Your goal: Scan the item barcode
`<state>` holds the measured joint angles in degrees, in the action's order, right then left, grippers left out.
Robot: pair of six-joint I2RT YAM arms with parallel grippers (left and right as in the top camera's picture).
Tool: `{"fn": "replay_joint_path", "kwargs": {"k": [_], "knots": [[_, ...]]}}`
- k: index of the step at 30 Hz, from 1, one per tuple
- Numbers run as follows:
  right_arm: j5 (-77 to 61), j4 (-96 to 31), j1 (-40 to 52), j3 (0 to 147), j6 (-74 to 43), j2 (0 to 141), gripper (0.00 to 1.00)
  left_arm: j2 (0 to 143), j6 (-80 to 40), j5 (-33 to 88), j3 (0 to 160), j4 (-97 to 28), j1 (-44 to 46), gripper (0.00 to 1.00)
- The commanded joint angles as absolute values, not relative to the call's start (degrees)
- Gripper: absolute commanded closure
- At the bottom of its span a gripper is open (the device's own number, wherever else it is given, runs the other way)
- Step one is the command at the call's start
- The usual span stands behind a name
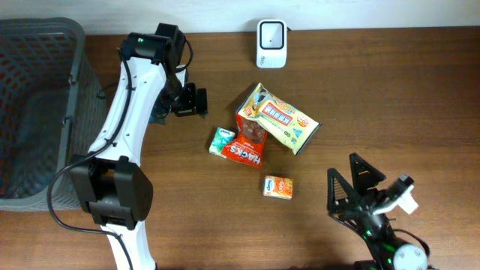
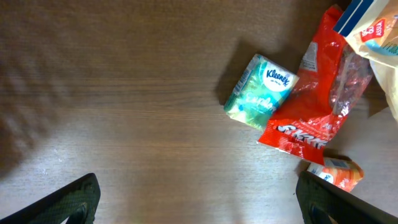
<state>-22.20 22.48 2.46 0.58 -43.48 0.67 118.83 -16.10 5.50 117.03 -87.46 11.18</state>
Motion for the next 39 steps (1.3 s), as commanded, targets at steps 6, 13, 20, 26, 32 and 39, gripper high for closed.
{"fn": "replay_joint_path", "kwargs": {"k": [6,13,20,26,32,39], "knots": [[-19.64,14.33,2.5,15.0,-34.24,3.27,0.02,117.4,-16.69,5.1,117.91,-87.2,11.44,0.01],[-19.25,-21.56,2.52,42.26,-16.03,23.11,0.02,117.4,-16.69,5.13,117.91,-84.55,13.96,0.01],[-34.04,-45.34,2.61,68.53,-15.29,51.44,0.02,117.4,-16.67,8.54,117.8,-77.84,17.63,0.01],[-41.12,-47.68,2.61,70.04,-15.2,62.22,0.02,118.43,-16.64,12.73,115.57,-68.62,17.74,0.01],[-34.39,-50.76,2.61,70.04,-13.5,69.19,0.02,123.57,-13.61,25.21,112.42,-60.75,17.87,0.01],[-27.2,-54.54,2.61,70.04,-13.56,71.9,0.02,132.6,-12.32,29.34,112.42,-55.46,19.42,0.01]]}}
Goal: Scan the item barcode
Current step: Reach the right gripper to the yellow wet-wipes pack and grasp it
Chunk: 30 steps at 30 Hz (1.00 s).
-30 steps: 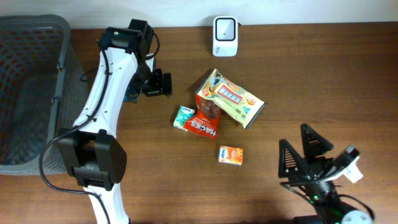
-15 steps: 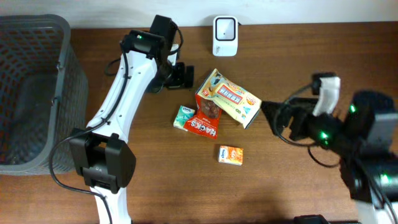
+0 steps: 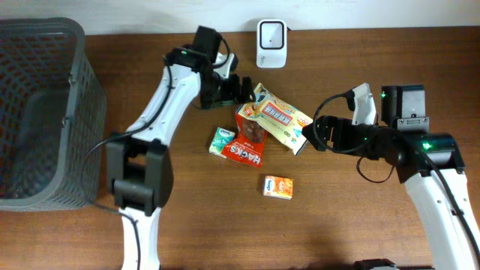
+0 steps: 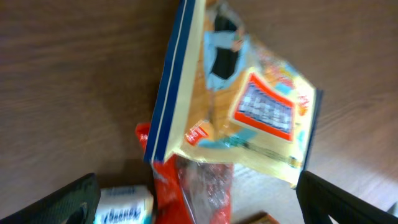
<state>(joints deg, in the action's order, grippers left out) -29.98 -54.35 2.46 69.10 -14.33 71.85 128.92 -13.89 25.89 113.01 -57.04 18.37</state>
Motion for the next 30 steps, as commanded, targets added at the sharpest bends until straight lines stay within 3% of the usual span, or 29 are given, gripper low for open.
{"fn": "replay_joint_path", "kwargs": {"k": [1,4,8,16,20,26,30], "knots": [[-27.29,-54.74,2.61,70.04,-13.54,71.9,0.02,133.78,-12.34,29.39,112.42,-54.63,19.77,0.01],[-27.29,-55.66,2.61,70.04,-13.52,71.9,0.02,136.11,-12.36,29.39,112.42,-52.86,20.25,0.04],[-25.89,-56.58,2.61,70.02,-13.5,71.9,0.02,137.36,-12.8,29.36,112.42,-51.42,20.64,0.39],[-17.91,-58.37,2.61,69.54,-13.5,74.22,0.02,137.34,-12.75,29.36,112.88,-51.72,20.34,0.65],[-17.91,-58.5,2.61,69.54,-13.5,77.58,0.01,137.34,-12.73,29.34,114.5,-53.52,20.34,1.0],[-17.93,-58.33,2.61,69.54,-13.5,83.64,0.01,137.23,-12.75,27.77,121.38,-62.37,20.34,1.0],[-19.4,-57.93,2.61,69.54,-8.69,87.42,0.01,137.23,-15.57,19.09,135.04,-77.82,20.36,1.0]]}}
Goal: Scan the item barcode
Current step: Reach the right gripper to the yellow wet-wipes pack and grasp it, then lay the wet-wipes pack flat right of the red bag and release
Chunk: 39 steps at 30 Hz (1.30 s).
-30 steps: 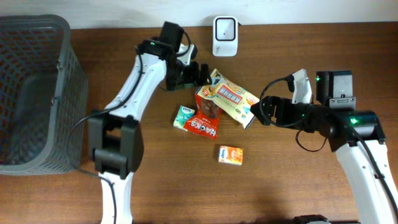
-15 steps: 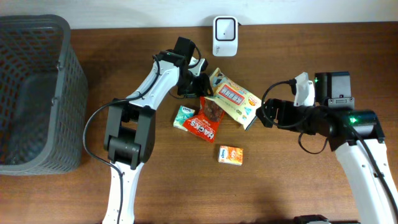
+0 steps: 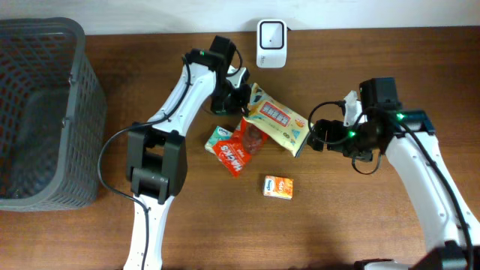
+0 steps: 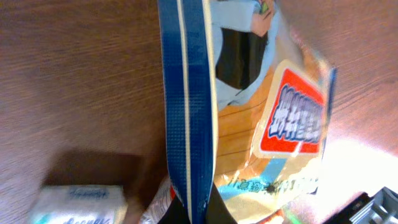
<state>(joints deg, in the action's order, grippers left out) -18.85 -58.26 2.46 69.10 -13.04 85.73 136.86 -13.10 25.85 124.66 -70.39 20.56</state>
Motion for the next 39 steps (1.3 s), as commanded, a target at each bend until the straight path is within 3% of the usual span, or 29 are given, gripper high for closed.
{"fn": "replay_joint_path", "kwargs": {"k": [1,5,13,22,24,35,37,39], "knots": [[-21.15,-57.63,2.63,69.54,-6.46,87.7,0.01,137.23,-17.21,17.19,138.28,-80.44,20.36,1.0],[-28.05,-54.22,2.87,69.54,0.25,87.9,0.08,137.23,-21.5,15.0,148.09,-85.41,20.36,1.0],[-23.73,-46.15,13.08,69.54,2.81,87.92,0.14,137.78,-25.45,15.25,148.55,-88.88,20.36,1.0],[-6.28,-35.22,26.81,69.38,-2.61,90.7,0.13,137.78,-26.33,21.65,148.55,-92.25,20.34,1.0],[-1.76,-34.02,28.73,69.38,-4.67,92.47,0.05,137.78,-26.33,21.69,148.55,-92.33,20.18,1.0],[2.68,-29.54,31.22,69.38,-6.79,101.27,0.02,137.78,-27.64,23.2,148.55,-93.34,19.7,1.0],[3.95,-29.19,31.22,69.38,-8.82,101.54,0.11,137.78,-27.62,23.18,148.55,-93.47,19.7,1.0],[5.52,-29.12,31.22,69.38,-10.04,101.54,0.37,137.78,-27.59,23.18,148.55,-93.58,19.7,1.0]]}}
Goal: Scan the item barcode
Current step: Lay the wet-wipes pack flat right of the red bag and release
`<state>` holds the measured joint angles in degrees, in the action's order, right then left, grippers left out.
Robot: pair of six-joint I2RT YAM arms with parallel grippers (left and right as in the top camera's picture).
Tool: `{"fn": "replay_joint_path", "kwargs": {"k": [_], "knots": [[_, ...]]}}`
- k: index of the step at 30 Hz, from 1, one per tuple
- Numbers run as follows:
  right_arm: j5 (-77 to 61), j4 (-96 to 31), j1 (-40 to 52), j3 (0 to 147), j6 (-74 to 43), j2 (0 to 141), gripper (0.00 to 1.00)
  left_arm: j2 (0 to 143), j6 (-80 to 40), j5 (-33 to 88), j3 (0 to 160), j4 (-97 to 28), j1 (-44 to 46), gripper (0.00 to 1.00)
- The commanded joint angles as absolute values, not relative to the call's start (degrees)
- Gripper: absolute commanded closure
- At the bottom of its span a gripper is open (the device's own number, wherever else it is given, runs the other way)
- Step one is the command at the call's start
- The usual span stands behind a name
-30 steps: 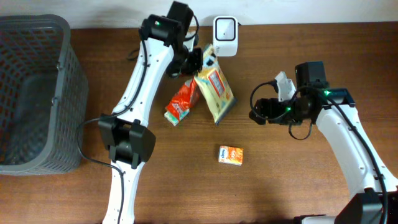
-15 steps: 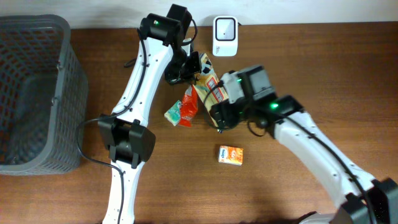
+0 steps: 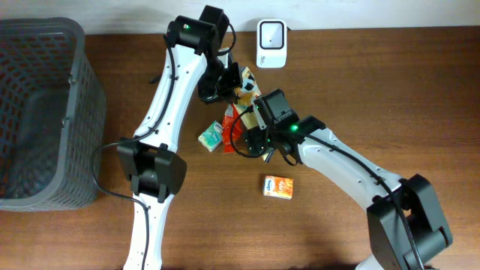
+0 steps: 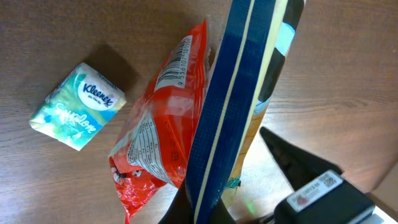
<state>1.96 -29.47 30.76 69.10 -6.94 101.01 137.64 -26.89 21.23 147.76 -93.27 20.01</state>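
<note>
My left gripper [image 4: 199, 214] is shut on the blue edge of the yellow snack bag [image 4: 249, 81]. The bag hangs from it edge-on, above the table. From overhead the left gripper [image 3: 229, 81] and the bag [image 3: 245, 91] are just below and left of the white scanner [image 3: 271, 43] at the table's back edge. My right gripper [image 3: 251, 139] is under the bag, beside the red packet [image 3: 232, 122]. One black finger [image 4: 292, 158] shows in the left wrist view; I cannot tell how the jaws stand. No barcode shows on the bag.
The red packet [image 4: 161, 130] with a barcode on its upper end lies under the bag, and a Kleenex pack [image 4: 78, 115] sits to its left. A small orange box [image 3: 277, 187] lies nearer the front. A grey basket [image 3: 45, 112] fills the left end.
The bag lay nearly flat on the pile with my left gripper shut on its blue edge; now it hangs off the table, edge-on. My right gripper has moved from the bag's right end to beside the red packet.
My left gripper was open to the left of the pile and the right arm was folded at the front right. Then both grippers were at the ends of the yellow bag. Then the left was shut on the bag's blue edge, and now holds it raised near the scanner.
</note>
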Motion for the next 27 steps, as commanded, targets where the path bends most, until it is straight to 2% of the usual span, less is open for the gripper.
{"fn": "replay_joint_path", "kwargs": {"k": [1,3,4,5,7,8,9,10,11,14,22,24,27], "knots": [[5.89,-29.08,31.22,69.38,-10.04,101.54,0.44,137.78,-27.59,23.18,148.55,-93.6,19.7,1.0],[5.87,-29.1,31.22,69.38,-10.13,101.51,0.56,137.78,-27.55,23.18,148.55,-93.82,19.7,1.0],[5.87,-29.21,31.22,69.38,-10.7,101.51,0.66,137.78,-27.31,23.14,148.55,-93.82,19.7,0.96],[5.85,-29.32,31.22,69.41,-11.46,101.51,0.8,137.78,-27.31,23.16,148.55,-93.84,19.7,0.88],[5.32,-29.32,31.22,69.45,-11.55,101.51,0.94,137.78,-26.59,23.14,148.55,-93.73,19.7,0.73],[5.19,-29.34,31.22,69.47,-12.32,101.34,0.96,137.78,-25.67,23.03,148.55,-93.56,19.7,0.65],[4.99,-29.41,31.09,69.47,-12.78,101.03,0.96,137.78,-25.08,22.15,148.55,-93.54,19.7,0.47],[4.73,-29.76,31.09,69.65,-12.8,100.49,0.96,137.78,-24.99,19.92,148.55,-93.54,19.68,0.24],[4.67,-30.44,31.11,70.04,-12.8,99.92,0.96,137.78,-24.99,17.8,148.57,-93.54,19.64,0.21],[2.74,-33.08,30.89,71.96,-12.78,98.24,0.96,137.78,-24.99,13.41,148.57,-93.6,19.09,0.19],[-26.74,-43.0,21.78,80.38,-12.75,96.57,0.96,137.78,-25.02,13.02,148.66,-93.82,13.37,0.18],[-31.92,-44.07,19.27,80.36,-12.78,96.84,0.96,137.78,-25.02,13.02,148.66,-94.0,12.1,0.14],[-36.49,-45.45,15.64,79.92,-12.78,96.9,0.96,137.78,-24.99,13.02,148.66,-94.21,10.7,0.12]]}}
